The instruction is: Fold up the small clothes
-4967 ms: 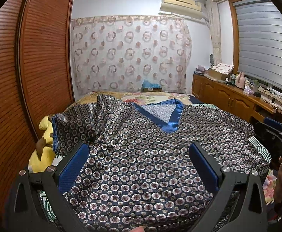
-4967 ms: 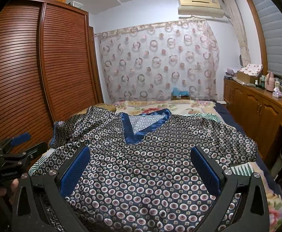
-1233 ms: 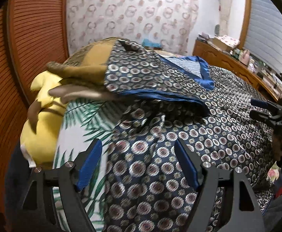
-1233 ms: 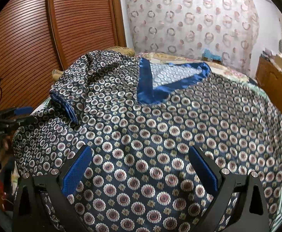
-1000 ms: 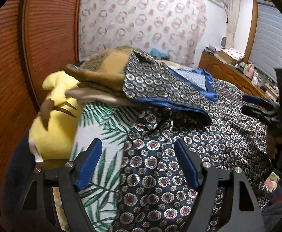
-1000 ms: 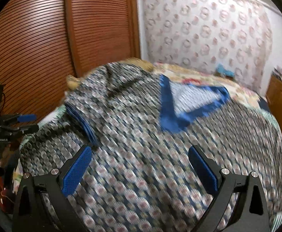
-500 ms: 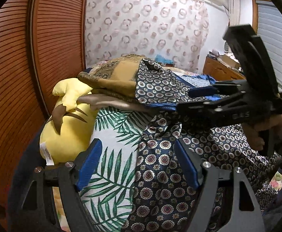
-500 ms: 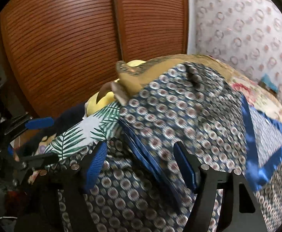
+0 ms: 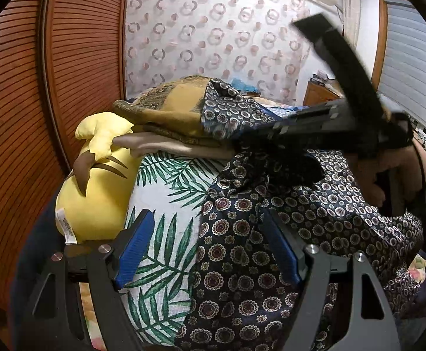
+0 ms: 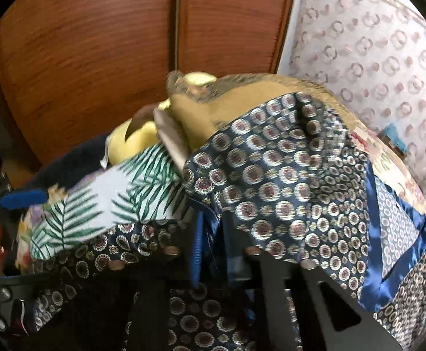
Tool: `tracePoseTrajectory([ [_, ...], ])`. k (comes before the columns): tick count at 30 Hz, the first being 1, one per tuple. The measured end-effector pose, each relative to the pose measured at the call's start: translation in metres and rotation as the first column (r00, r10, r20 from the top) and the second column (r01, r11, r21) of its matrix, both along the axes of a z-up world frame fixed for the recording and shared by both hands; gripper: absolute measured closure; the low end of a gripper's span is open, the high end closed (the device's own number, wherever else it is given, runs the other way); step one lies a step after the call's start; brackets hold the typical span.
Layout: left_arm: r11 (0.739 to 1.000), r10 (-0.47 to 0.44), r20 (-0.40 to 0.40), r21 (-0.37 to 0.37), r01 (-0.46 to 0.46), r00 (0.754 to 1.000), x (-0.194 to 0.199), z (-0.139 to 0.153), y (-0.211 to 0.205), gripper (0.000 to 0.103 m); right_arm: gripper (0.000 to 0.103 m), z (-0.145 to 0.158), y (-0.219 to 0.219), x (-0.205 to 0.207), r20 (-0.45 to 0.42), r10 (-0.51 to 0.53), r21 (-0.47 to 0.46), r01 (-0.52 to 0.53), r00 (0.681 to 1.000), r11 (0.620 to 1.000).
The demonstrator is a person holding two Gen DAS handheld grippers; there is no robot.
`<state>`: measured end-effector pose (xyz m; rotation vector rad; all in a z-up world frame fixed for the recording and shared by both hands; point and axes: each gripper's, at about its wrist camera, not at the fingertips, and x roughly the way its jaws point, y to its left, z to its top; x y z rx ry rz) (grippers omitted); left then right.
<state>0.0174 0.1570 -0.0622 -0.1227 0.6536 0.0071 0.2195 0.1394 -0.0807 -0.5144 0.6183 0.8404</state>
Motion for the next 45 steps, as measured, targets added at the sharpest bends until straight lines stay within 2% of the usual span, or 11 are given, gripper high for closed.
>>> tracePoseTrajectory([
  [5, 1.000, -0.008, 0.001, 0.001, 0.008, 1.000, 0.002, -0.001, -0.005, 0.025, 0.096, 0.031, -0.036, 0.005, 0.021, -0.054, 0.166, 0.050, 0.998, 0.985],
  [8, 1.000, -0.016, 0.001, -0.001, 0.016, 1.000, 0.002, 0.000, -0.009, 0.025, 0.096, 0.041, -0.062, 0.019, 0.014, -0.172, 0.219, 0.165, 0.985, 0.962],
  [11, 1.000, -0.022, 0.006, -0.002, 0.022, 1.000, 0.004, 0.001, -0.013, 0.025, 0.096, 0.039, -0.093, 0.044, -0.048, -0.313, 0.240, 0.315, 0.948, 0.918],
  [17, 1.000, -0.025, 0.002, -0.005, 0.025, 1.000, 0.009, 0.000, -0.015, 0.025, 0.096, 0.012, -0.128, 0.082, -0.184, -0.438, 0.166, 0.467, 0.880, 0.869],
  [18, 1.000, -0.024, 0.002, -0.007, 0.024, 1.000, 0.009, 0.000, -0.015, 0.025, 0.096, 0.010, -0.128, 0.086, -0.189, -0.446, 0.152, 0.475, 0.875, 0.867],
  [20, 1.000, -0.027, -0.001, -0.011, 0.027, 1.000, 0.011, 0.000, -0.016, 0.025, 0.087, 0.007, -0.132, 0.091, -0.162, -0.465, 0.129, 0.485, 0.871, 0.865],
  [25, 0.999, -0.047, -0.003, 0.006, 0.047, 0.999, 0.017, 0.001, -0.026, 0.025, 0.063, 0.006, -0.136, 0.081, -0.108, -0.423, 0.126, 0.434, 0.900, 0.892],
  [32, 0.997, -0.077, -0.001, 0.027, 0.077, 0.997, 0.030, 0.005, -0.039, 0.025, 0.058, 0.001, -0.180, 0.047, -0.076, -0.362, 0.132, 0.369, 0.929, 0.920],
  [34, 0.996, -0.089, -0.001, 0.031, 0.089, 0.996, 0.036, 0.006, -0.044, 0.025, 0.051, -0.005, -0.198, 0.036, -0.069, -0.356, 0.126, 0.362, 0.932, 0.924],
  [37, 0.994, -0.107, -0.001, 0.036, 0.107, 0.994, 0.045, 0.008, -0.054, 0.025, 0.042, -0.004, -0.223, 0.022, -0.065, -0.365, 0.126, 0.371, 0.929, 0.920],
  [45, 0.984, -0.168, -0.036, 0.051, 0.170, 0.985, 0.074, 0.004, -0.084, 0.025, 0.042, -0.008, -0.290, -0.012, -0.043, -0.456, 0.103, 0.458, 0.889, 0.883],
])
